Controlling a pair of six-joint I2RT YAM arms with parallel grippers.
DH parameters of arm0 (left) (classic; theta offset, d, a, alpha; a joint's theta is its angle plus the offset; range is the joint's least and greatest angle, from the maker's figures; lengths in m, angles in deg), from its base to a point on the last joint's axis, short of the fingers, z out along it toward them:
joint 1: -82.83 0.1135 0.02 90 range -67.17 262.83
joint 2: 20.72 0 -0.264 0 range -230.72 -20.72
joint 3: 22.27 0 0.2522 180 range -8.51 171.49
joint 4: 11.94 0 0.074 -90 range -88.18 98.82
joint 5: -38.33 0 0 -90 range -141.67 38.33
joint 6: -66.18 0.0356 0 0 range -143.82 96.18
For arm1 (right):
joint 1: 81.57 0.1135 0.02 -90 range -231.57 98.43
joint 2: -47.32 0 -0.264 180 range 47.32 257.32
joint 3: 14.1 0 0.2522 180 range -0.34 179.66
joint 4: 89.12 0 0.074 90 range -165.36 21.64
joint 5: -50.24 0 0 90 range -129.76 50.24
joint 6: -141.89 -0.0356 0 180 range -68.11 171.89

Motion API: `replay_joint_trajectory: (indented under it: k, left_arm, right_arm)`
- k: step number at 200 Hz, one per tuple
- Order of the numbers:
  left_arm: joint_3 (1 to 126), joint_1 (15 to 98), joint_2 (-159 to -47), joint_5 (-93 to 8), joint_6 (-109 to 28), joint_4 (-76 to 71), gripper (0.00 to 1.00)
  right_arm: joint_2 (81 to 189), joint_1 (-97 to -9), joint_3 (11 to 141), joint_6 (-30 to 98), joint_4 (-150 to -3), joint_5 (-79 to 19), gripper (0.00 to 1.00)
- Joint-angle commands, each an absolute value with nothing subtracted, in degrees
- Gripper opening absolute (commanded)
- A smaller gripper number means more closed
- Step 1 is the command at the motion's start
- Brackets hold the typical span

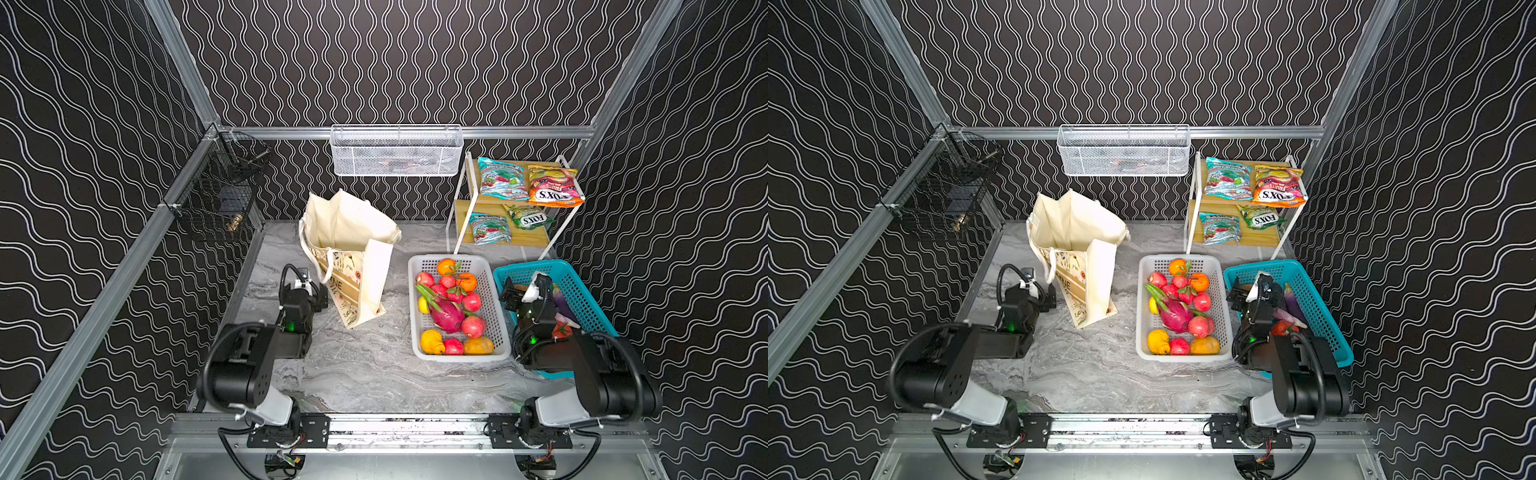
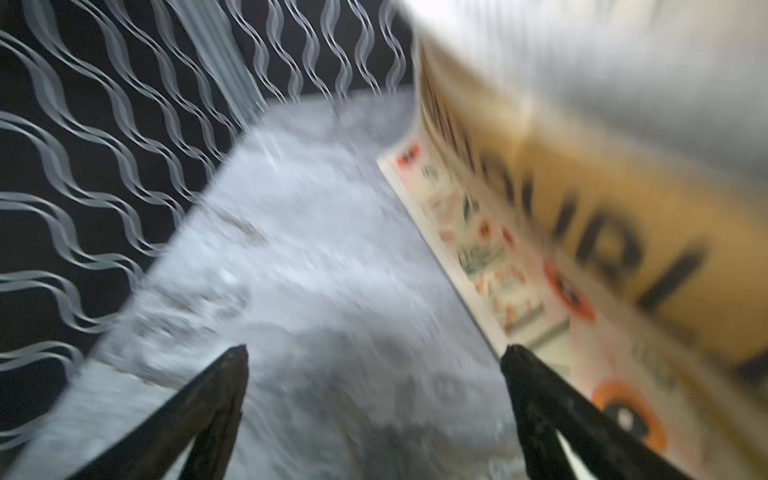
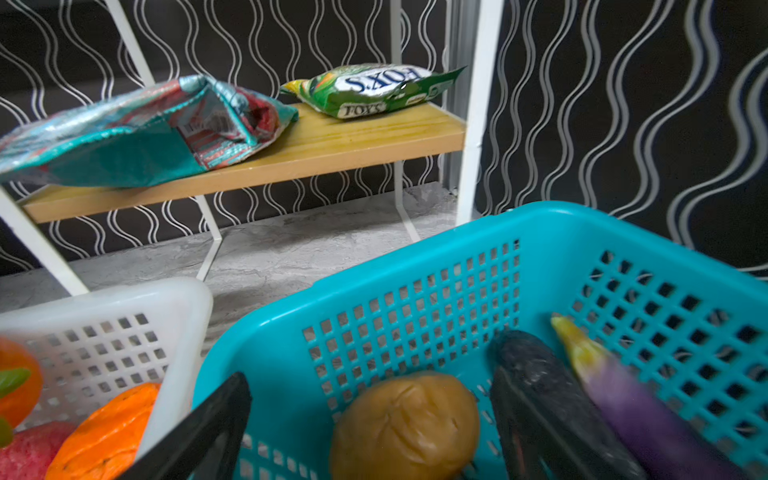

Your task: Place the food into the grocery bag and tie it

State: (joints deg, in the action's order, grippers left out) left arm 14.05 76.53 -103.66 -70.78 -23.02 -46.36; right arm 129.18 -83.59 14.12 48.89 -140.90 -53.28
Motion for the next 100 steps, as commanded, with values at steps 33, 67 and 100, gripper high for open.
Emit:
replay_joint_trajectory:
  k: [33,67,100]
  left_arm:
    - [21.3,75.0,-76.5,-90.0,-47.6,-2.3,0.81]
    - [29.7,73.7,-69.6,-96.0,-60.0,24.8,0.8]
    - [36.5,73.4,-63.6,-92.7,-63.2,38.8,0.78]
  right_arm:
    - [112.6,-83.1,22.4,36.3,-114.4,-64.4,0.91]
    - [108.1,-83.1,32.8,24.0,-88.0,-59.1,0.84]
    - [104.7,-82.3,37.3,18.2,-75.7,-49.1,0.75]
